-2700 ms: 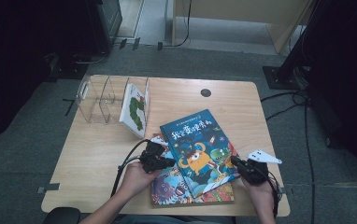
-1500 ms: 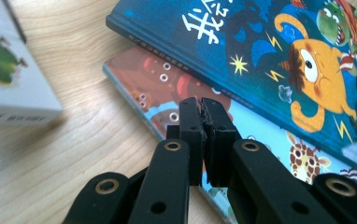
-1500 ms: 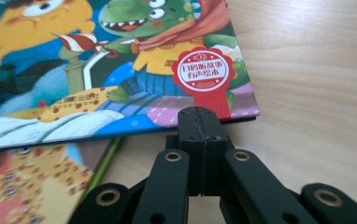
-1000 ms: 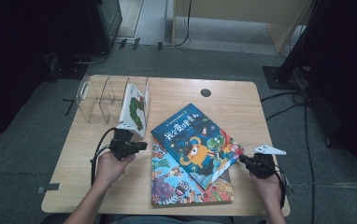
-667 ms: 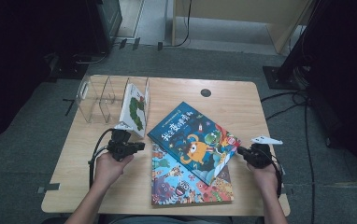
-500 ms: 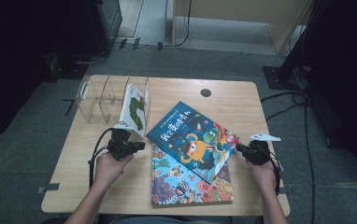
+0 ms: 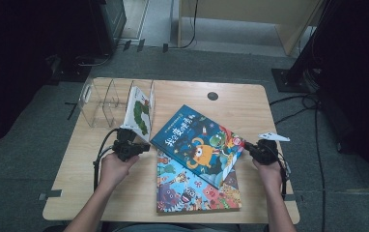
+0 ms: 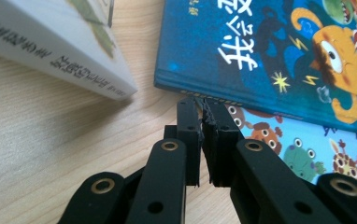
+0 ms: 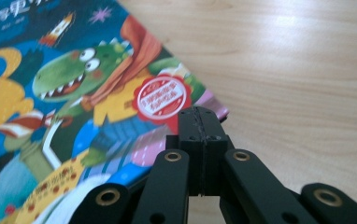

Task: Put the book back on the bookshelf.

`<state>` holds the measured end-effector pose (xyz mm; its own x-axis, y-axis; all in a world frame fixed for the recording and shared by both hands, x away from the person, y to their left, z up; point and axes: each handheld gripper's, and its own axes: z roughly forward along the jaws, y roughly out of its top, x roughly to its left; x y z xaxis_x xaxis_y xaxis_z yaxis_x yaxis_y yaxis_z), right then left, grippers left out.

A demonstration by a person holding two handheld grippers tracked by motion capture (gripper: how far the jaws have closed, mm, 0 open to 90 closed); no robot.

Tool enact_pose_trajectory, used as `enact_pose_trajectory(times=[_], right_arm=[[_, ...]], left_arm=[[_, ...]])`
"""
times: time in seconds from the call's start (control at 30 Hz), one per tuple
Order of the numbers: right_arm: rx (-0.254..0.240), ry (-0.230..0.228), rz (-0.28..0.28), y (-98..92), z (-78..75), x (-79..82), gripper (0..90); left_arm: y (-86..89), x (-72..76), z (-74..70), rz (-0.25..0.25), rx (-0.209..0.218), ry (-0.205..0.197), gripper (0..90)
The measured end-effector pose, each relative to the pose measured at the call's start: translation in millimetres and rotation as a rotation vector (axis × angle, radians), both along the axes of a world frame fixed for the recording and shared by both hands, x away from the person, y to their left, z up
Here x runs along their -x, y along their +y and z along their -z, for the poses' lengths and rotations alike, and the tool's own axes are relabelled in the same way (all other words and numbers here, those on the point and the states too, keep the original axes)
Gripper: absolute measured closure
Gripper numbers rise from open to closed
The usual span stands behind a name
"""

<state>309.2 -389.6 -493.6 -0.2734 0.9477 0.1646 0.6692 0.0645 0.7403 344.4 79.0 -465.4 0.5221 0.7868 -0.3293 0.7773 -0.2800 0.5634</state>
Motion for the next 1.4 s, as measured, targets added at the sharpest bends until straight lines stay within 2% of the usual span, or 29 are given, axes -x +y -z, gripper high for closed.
enact_pose_trajectory(times=[0.07, 0.13, 0.2, 0.33, 0.7, 0.87, 1.07, 1.17, 1.3, 1.4], right_arm=[[-0.009, -0.029, 0.018, 0.0, -0.3, -3.5, 90.0], [-0.033, -0.023, 0.026, 1.7, 0.6, -9.2, 90.0], [-0.035, -0.031, 0.035, 6.2, 1.5, -14.6, 90.0], [-0.019, -0.053, 0.028, 17.6, 3.0, -25.5, 90.0], [0.012, -0.058, -0.001, 43.5, 2.0, -56.1, 90.0], [0.006, -0.047, -0.003, 53.4, 1.5, -73.2, 90.0], [0.047, -0.025, 0.000, 66.9, 1.8, -90.6, 90.0], [0.079, -0.004, -0.007, 70.7, 0.9, -97.2, 90.0], [0.074, 0.010, -0.015, 76.4, 0.3, -104.1, 90.0], [0.089, 0.008, -0.017, 81.4, 0.2, -106.4, 90.0]], left_arm=[[0.8, 0.7, 0.3, -0.001, 0.006, 0.002, 86.5], [1.0, 1.4, 0.4, 0.000, 0.008, 0.000, 86.5], [1.2, 2.2, 0.4, 0.003, 0.008, 0.002, 86.4], [2.7, 6.1, 0.3, 0.002, 0.010, 0.004, 86.3], [13.8, 20.6, -0.4, -0.020, 0.003, 0.012, 86.0], [19.2, 26.9, 1.0, -0.038, -0.004, 0.018, 85.9], [27.0, 33.3, 1.6, -0.060, -0.008, 0.020, 85.8], [29.7, 35.4, 2.3, -0.068, -0.012, 0.024, 85.8], [31.5, 36.9, 2.8, -0.075, -0.013, 0.025, 85.9], [32.5, 37.3, 2.5, -0.079, -0.011, 0.022, 85.9]])
